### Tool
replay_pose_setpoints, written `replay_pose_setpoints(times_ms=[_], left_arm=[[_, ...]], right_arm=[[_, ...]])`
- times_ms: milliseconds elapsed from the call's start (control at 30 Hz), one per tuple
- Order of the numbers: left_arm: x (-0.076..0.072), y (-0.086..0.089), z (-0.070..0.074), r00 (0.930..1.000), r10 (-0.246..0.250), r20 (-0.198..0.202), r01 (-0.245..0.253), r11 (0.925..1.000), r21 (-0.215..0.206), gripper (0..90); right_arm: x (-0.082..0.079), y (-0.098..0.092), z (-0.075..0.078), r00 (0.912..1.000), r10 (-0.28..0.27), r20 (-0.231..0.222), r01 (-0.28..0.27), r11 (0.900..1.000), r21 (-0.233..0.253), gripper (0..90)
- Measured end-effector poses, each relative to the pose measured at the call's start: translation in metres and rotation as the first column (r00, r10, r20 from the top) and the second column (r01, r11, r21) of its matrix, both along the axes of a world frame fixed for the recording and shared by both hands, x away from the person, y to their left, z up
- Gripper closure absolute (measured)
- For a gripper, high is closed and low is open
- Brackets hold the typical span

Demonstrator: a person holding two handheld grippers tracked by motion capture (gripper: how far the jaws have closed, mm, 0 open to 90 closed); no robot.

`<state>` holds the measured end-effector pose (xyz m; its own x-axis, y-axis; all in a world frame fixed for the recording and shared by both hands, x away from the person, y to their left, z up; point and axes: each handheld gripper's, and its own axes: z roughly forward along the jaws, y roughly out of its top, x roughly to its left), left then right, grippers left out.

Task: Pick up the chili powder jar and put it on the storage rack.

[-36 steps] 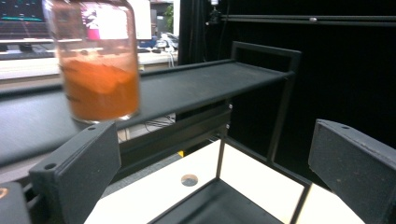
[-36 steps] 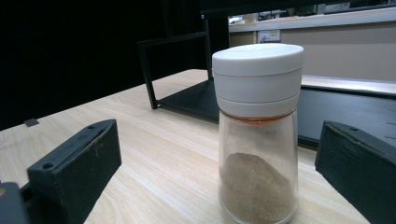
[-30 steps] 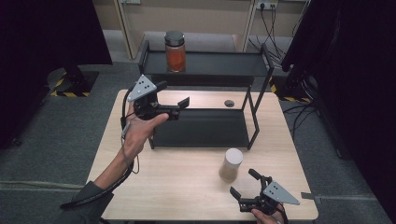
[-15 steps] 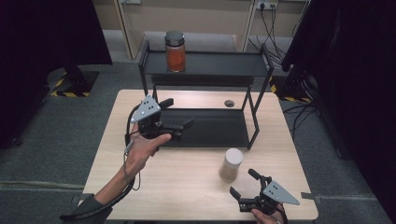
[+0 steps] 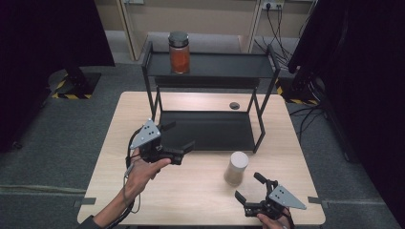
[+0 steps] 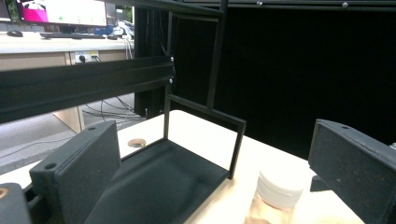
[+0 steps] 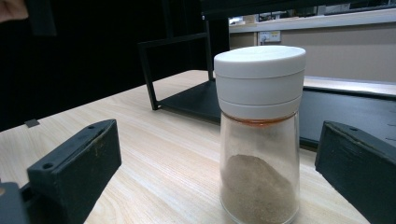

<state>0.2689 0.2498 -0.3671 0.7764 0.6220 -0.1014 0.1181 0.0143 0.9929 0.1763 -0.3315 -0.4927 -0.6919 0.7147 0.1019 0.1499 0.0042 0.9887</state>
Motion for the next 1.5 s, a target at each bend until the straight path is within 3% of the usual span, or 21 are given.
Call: replay_pose_setpoints(times_ms=[300, 667, 900, 1500], left_arm=[[-0.015, 0.004, -0.025, 0.9997, -0.021, 0.014, 0.021, 0.9998, 0.003, 1.8], [-0.029, 0.001, -0.045, 0.9977, -0.053, 0.042, 0.053, 0.9985, 0.016, 1.8], [-0.036, 0.001, -0.059, 0.9973, -0.06, 0.042, 0.06, 0.9982, 0.007, 1.8], [-0.049, 0.001, -0.087, 0.9956, -0.077, 0.054, 0.075, 0.9967, 0.031, 1.8]], right_arm=[[0.0, 0.001, 0.0, 1.0, -0.001, 0.001, 0.001, 1.0, -0.001, 0.6], [-0.001, 0.002, -0.001, 1.0, -0.002, 0.005, 0.002, 1.0, -0.001, 0.6], [-0.001, 0.002, -0.001, 1.0, -0.003, 0.005, 0.003, 1.0, 0.0, 0.6], [-0.001, 0.002, 0.0, 0.9999, -0.003, 0.012, 0.004, 1.0, -0.007, 0.6]])
